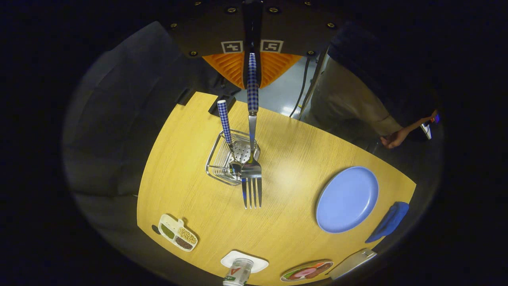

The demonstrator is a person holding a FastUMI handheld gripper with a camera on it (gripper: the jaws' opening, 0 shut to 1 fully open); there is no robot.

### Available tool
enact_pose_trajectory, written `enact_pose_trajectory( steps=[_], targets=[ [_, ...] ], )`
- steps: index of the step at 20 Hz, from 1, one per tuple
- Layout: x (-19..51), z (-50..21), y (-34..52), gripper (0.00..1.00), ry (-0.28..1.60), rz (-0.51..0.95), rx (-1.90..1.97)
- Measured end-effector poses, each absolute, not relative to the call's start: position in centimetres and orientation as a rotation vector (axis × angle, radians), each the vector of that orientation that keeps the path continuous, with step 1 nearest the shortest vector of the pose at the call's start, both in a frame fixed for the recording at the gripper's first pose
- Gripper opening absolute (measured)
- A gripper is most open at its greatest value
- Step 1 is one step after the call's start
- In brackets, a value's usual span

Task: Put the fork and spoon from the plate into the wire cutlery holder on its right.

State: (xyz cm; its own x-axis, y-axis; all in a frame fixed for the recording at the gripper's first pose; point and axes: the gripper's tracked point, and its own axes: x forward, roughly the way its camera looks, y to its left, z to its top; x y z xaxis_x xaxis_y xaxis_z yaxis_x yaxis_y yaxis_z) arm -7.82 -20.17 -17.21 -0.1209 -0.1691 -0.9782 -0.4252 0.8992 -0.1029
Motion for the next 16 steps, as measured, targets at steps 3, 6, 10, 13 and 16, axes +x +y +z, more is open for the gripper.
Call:
enact_pose_trajectory(
  steps=[3, 6, 10, 13, 16],
  targets=[
    [-8.9, -18.0, -21.2, 0.02, 1.783, 0.234, -0.455],
    [-8.7, -19.0, -22.6, 0.02, 1.854, 0.201, -0.462],
    [-7.4, -20.1, -24.6, 0.02, 1.953, 0.155, -0.56],
    [-6.5, -20.9, -24.1, 0.01, 1.994, 0.161, -0.582],
    [-6.1, -21.0, -24.4, 0.01, 2.085, 0.168, -0.675]
  ],
)
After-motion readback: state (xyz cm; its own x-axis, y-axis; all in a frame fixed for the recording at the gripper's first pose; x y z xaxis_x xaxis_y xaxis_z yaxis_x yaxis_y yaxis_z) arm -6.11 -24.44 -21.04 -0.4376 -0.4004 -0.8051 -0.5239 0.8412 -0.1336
